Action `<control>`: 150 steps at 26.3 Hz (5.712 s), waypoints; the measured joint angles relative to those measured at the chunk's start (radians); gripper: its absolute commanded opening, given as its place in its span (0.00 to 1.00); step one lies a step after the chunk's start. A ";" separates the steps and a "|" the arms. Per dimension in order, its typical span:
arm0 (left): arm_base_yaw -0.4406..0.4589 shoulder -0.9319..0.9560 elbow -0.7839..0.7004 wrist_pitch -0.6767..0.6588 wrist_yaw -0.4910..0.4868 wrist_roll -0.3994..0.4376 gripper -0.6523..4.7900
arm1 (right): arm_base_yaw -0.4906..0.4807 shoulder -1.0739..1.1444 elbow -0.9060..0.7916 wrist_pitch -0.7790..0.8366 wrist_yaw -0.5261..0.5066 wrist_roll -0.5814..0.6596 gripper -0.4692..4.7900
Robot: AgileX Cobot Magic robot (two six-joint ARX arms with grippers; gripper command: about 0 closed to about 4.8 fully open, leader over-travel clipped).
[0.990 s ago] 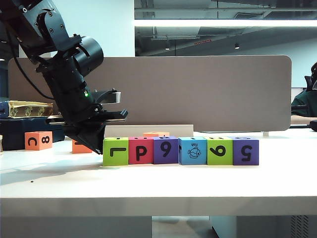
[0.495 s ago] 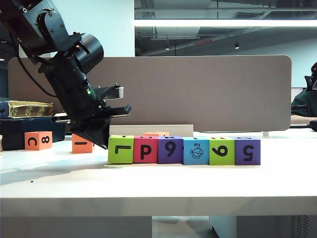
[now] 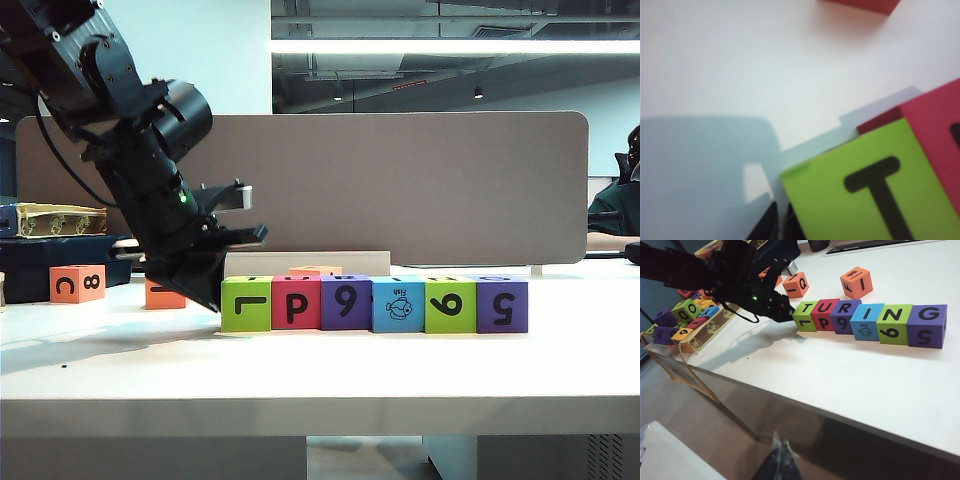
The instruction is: Select the appropriate blocks from the scattered letter blocks on the table and arrange them in a row to spell out "TURING".
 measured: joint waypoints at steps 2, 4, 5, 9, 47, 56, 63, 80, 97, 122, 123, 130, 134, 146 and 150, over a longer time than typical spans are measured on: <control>0.000 0.012 0.000 -0.001 0.029 0.000 0.15 | 0.000 0.000 0.000 0.000 0.000 0.000 0.09; 0.000 0.016 -0.001 -0.003 0.050 0.000 0.15 | 0.000 0.000 0.000 0.000 0.000 0.000 0.09; -0.001 0.016 0.000 -0.001 0.048 0.000 0.15 | 0.000 0.000 0.000 0.000 0.000 0.000 0.09; -0.001 0.016 0.000 0.027 0.042 0.000 0.15 | 0.000 0.000 0.000 0.000 0.000 0.000 0.09; -0.362 -0.361 -0.001 -0.353 -0.098 -0.069 0.15 | 0.002 0.000 0.000 0.025 0.113 0.000 0.09; -0.363 -0.361 -0.001 -0.386 -0.100 -0.095 0.15 | 0.002 0.000 0.000 0.025 0.114 0.000 0.09; -0.363 -0.361 -0.001 -0.378 -0.100 -0.095 0.15 | 0.002 0.000 0.000 0.026 0.114 0.000 0.09; -0.363 -0.361 -0.001 -0.370 -0.100 -0.095 0.15 | 0.002 0.000 0.000 0.025 0.114 0.000 0.09; -0.363 -0.360 -0.001 -0.370 -0.100 -0.095 0.15 | 0.000 0.000 -0.128 0.430 0.380 -0.068 0.09; -0.363 -0.361 -0.001 -0.369 -0.100 -0.095 0.15 | 0.000 -0.001 -0.625 0.861 0.612 -0.064 0.09; -0.363 -0.361 -0.001 -0.368 -0.100 -0.095 0.15 | 0.000 -0.001 -0.630 0.853 0.620 -0.064 0.09; -0.363 -0.361 -0.001 -0.362 -0.100 -0.095 0.15 | 0.000 -0.001 -0.630 0.848 0.666 -0.064 0.09; -0.363 -0.361 -0.001 -0.357 -0.100 -0.095 0.15 | 0.000 -0.001 -0.630 0.800 0.672 -0.069 0.09; -0.363 -0.360 -0.001 -0.350 -0.100 -0.095 0.15 | -0.001 -0.001 -0.630 0.801 0.672 -0.132 0.09; -0.363 -0.361 -0.001 -0.348 -0.100 -0.095 0.15 | -0.001 -0.001 -0.630 0.801 0.672 -0.132 0.09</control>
